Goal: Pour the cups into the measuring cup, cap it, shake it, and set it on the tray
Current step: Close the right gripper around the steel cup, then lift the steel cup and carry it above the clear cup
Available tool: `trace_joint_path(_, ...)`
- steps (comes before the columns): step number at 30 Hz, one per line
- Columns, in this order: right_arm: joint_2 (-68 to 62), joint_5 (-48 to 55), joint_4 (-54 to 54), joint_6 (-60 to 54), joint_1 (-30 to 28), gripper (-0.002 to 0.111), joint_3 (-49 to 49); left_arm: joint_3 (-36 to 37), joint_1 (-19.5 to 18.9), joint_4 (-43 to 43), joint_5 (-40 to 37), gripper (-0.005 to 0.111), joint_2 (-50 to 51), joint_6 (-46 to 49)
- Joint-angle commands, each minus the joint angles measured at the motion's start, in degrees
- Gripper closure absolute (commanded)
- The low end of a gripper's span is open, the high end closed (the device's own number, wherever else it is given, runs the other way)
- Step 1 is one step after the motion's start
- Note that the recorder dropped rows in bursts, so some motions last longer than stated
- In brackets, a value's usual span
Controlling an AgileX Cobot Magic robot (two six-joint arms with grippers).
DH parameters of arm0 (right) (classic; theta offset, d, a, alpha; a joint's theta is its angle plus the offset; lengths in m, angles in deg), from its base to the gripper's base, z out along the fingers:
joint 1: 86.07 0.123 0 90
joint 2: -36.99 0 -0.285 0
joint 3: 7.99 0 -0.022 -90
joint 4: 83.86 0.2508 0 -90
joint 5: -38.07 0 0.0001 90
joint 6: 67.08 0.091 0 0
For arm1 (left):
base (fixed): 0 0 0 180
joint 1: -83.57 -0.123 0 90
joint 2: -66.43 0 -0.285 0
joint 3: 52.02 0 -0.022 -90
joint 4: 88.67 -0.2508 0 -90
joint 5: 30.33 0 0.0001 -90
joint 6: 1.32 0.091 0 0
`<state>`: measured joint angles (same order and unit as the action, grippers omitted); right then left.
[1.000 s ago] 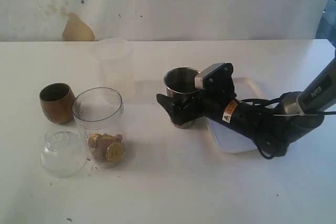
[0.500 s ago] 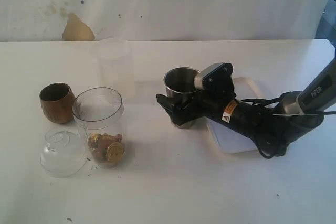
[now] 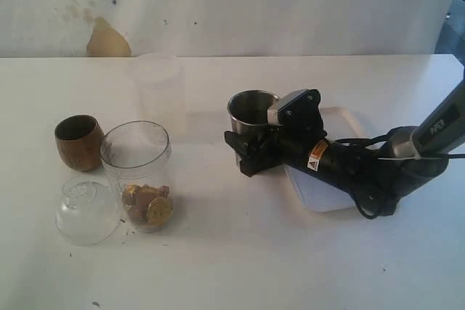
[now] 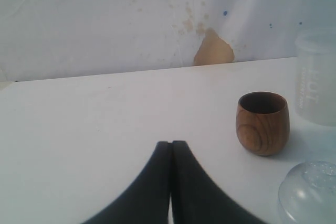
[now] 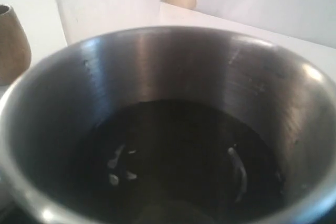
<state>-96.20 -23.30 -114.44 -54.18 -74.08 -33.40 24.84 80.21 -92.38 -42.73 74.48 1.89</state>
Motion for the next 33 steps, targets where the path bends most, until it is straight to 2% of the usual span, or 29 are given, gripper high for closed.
trace_joint_path(1,-0.09,-0.68,-1.25,1.94,-0.04,0.100,0.13,0.36,-0.17,-0.45,0.75,0.107,-0.27,-0.08)
trace_joint_path(2,-0.09,-0.68,-2.38,2.15,-0.04,0.108,0.13,0.36,-0.17,-0.45,0.75,0.107,-0.27,-0.08)
trace_joint_path(9,2.19,-2.13,-7.61,2.55,-0.04,0.108,0.13,0.36,-0.17,-0.45,0.75,0.107,-0.27,-0.08)
trace_joint_path(21,15.79,-1.03,-11.68,8.79,0.62,0.108,0.13,0.36,-0.17,-0.45,0.75,0.107,-0.27,-0.08)
trace_joint_path(26,20.67,6.54,-11.68,9.34,4.34,0.108,1.29,0.36,-0.17,-0.45,0.75,0.107,-0.27,-0.08)
trace_joint_path(33,22.06,10.92,-11.68,8.32,10.30,0.108,4.69,0.36,-0.17,-0.45,0.75,0.107,-0.27,-0.08)
